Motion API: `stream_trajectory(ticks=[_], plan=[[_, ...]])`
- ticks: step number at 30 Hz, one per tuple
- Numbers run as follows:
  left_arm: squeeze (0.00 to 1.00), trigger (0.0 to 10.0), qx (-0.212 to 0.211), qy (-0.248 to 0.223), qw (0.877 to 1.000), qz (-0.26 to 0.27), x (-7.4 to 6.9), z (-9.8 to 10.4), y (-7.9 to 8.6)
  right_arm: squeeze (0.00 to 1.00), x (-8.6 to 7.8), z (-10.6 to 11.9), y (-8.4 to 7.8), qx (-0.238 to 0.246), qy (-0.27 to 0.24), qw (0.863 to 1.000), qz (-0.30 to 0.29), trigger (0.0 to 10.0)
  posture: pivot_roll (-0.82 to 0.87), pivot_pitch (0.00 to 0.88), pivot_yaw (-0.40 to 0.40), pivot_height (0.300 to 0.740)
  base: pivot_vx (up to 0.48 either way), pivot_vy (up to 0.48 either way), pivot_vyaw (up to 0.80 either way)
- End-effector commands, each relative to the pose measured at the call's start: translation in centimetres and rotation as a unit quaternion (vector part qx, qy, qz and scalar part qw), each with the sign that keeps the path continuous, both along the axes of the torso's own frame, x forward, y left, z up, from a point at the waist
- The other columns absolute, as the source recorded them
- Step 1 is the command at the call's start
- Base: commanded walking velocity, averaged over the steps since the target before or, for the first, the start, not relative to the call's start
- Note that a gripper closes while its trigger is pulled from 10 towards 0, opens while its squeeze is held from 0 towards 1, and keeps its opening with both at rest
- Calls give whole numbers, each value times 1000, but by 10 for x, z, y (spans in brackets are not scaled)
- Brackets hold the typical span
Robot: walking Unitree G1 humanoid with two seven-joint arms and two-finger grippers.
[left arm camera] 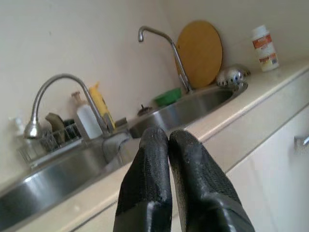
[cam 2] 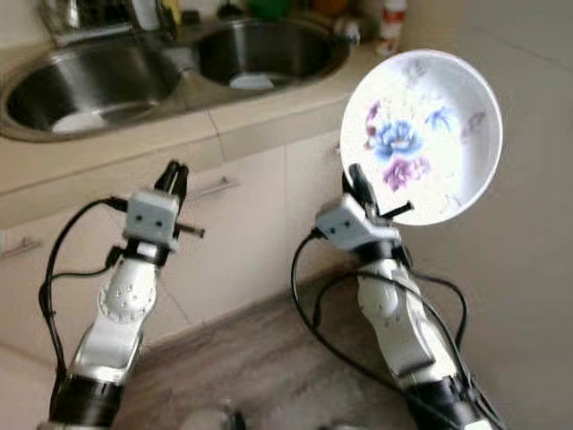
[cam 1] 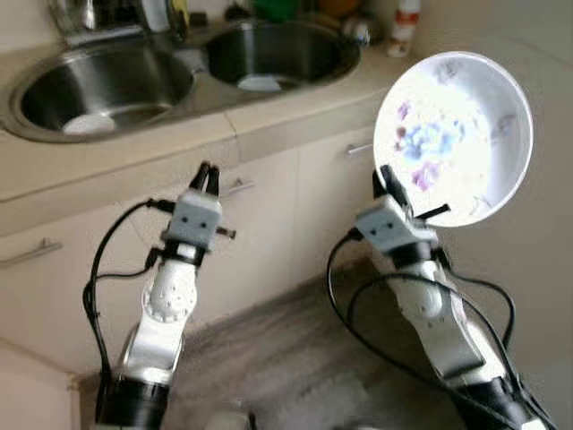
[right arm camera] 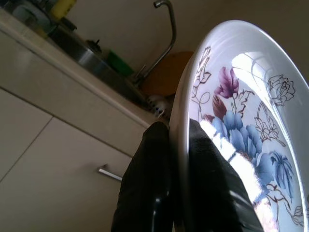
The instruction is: Kitchen organization
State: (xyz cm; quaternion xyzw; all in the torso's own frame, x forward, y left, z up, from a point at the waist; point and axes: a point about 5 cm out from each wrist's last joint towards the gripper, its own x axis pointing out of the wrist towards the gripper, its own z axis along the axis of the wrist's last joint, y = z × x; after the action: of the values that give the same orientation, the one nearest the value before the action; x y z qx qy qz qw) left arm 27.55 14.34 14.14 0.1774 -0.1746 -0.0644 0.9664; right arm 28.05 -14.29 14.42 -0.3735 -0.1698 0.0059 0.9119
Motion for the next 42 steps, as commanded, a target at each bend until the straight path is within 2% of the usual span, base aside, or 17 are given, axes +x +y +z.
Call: stream_trajectory(ticks=[1, 7, 12, 19, 23, 24, 31, 34, 42], plan=[[0, 10000, 2, -11, 1000, -7, 1, 4, -3, 0, 2, 11, -3, 7, -24, 1000, -6, 10000, 140, 0, -18, 740, 349, 0, 0], [0, 10000, 1, -12, 1000, -7, 1, 5, -3, 0, 3, 11, -2, 16, -25, 1000, -5, 10000, 140, 0, -19, 740, 345, 0, 0], [0, 10000, 0, -13, 1000, -7, 1, 5, -3, 0, 4, 11, 1, 1, -25, 1000, -3, 10000, 140, 0, -19, 740, 333, 0, 320], [0, 10000, 0, -16, 1000, -6, 1, 6, -3, 0, 4, 15, -1, 30, -30, 999, -4, 10000, 141, 0, -19, 740, 335, 0, 414], [0, 10000, -1, -17, 1000, -6, 1, 6, -3, 0, 6, 14, 1, -3, -33, 999, -4, 10000, 140, 0, -20, 740, 335, 0, 400], [0, 10000, -1, -18, 1000, -6, 1, 7, -3, 0, 5, 17, 1, 18, -37, 999, 0, 10000, 141, 0, -21, 740, 334, 0, 800], [0, 10000, -2, -22, 1000, -4, 1, 8, -3, 0, 6, 17, 2, 11, -37, 999, -1, 10000, 140, 0, -20, 740, 316, 0, 800], [0, 10000, -3, -24, 1000, -3, 1, 9, -3, 0, 5, 18, 1, 37, -41, 998, 3, 10000, 140, 0, -21, 740, 266, 0, 800], [0, 10000, -5, -27, 1000, -3, 2, 9, -4, 0, 7, 20, -1, 44, -42, 998, 1, 10000, 139, 0, -25, 740, 90, 0, 0]])
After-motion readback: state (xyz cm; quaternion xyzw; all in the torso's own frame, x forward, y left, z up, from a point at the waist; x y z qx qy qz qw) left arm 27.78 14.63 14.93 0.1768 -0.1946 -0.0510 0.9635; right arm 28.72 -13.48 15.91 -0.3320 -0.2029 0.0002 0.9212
